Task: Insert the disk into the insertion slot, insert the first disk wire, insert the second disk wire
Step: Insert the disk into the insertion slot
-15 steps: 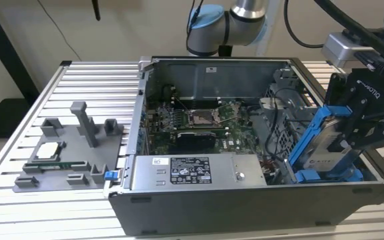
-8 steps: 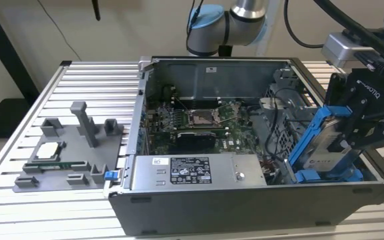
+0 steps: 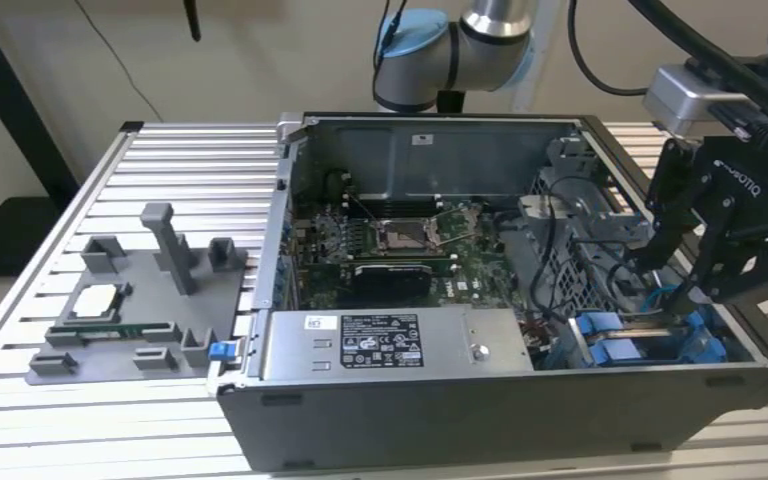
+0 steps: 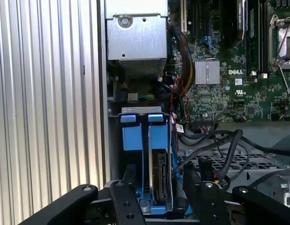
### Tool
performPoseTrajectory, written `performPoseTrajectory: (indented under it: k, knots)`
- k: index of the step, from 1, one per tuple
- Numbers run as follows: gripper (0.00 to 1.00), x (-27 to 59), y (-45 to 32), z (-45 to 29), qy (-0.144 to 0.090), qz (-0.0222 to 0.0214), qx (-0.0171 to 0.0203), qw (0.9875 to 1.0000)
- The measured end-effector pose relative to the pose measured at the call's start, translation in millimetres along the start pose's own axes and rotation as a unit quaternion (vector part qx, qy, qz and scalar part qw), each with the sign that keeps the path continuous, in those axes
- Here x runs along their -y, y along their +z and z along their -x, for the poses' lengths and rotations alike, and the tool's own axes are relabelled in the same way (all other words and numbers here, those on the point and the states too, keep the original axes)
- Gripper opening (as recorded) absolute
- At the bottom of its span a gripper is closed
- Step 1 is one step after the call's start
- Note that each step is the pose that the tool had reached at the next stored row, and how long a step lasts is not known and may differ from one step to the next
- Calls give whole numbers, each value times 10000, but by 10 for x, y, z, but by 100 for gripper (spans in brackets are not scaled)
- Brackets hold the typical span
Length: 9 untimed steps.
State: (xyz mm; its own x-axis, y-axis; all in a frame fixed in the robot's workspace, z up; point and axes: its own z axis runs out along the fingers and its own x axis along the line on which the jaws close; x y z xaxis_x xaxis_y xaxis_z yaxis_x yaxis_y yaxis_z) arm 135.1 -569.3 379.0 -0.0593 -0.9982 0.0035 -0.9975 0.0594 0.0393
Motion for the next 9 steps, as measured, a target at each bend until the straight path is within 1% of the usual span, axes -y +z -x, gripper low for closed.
performPoseTrajectory:
  k: [2,4,9]
  knots:
    - [100,0,-7,0,0,0,0,10000]
    - [100,-1,-35,0,0,0,0,10000]
    - [100,-6,-147,0,0,0,0,10000]
